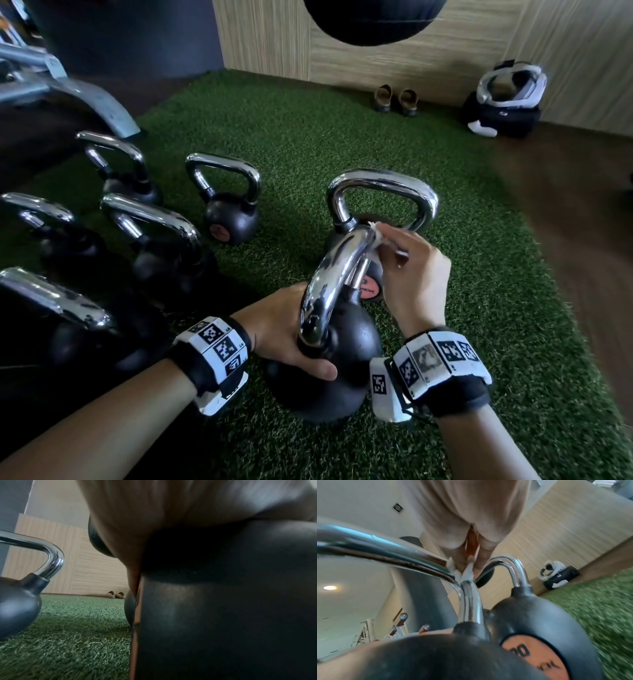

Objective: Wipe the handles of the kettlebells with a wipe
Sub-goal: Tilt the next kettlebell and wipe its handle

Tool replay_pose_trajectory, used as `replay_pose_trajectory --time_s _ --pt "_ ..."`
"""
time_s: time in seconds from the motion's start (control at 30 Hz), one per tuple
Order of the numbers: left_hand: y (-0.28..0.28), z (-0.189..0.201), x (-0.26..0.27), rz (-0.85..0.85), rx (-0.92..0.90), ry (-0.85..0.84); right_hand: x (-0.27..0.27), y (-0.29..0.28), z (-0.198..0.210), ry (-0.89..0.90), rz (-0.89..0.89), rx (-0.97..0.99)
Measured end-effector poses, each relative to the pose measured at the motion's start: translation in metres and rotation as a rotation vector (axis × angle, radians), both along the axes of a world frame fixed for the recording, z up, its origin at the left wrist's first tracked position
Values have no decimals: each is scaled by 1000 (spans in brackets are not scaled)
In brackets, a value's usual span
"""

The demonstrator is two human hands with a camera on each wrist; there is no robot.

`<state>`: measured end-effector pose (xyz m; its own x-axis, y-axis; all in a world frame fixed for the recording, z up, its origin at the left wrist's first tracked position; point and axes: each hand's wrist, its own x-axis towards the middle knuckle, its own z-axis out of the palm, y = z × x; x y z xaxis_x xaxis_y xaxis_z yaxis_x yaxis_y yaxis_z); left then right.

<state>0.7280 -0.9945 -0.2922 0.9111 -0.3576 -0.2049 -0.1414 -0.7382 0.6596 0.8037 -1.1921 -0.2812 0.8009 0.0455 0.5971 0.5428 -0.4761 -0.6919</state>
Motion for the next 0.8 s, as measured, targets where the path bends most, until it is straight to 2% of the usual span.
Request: replay_pose_trajectory --time_s 0.1,0.3,0.47,0.57,0.67,0.8 --pt "3 -3 4 3 -21 -8 -3 2 1 -213 -22 -92" --pt "4 -1 8 -25 38 -26 -3 2 11 -231 68 -89" --pt "8 -5 14 -46 67 -67 -45 8 26 -322 233 -167" --pt "8 -7 19 -44 67 -104 -55 12 28 -282 324 -149" --pt "10 -9 19 19 10 -90 -47 17 32 -182 283 -50" --pt "11 -7 17 -31 -44 -92 -69 20 21 -7 309 100"
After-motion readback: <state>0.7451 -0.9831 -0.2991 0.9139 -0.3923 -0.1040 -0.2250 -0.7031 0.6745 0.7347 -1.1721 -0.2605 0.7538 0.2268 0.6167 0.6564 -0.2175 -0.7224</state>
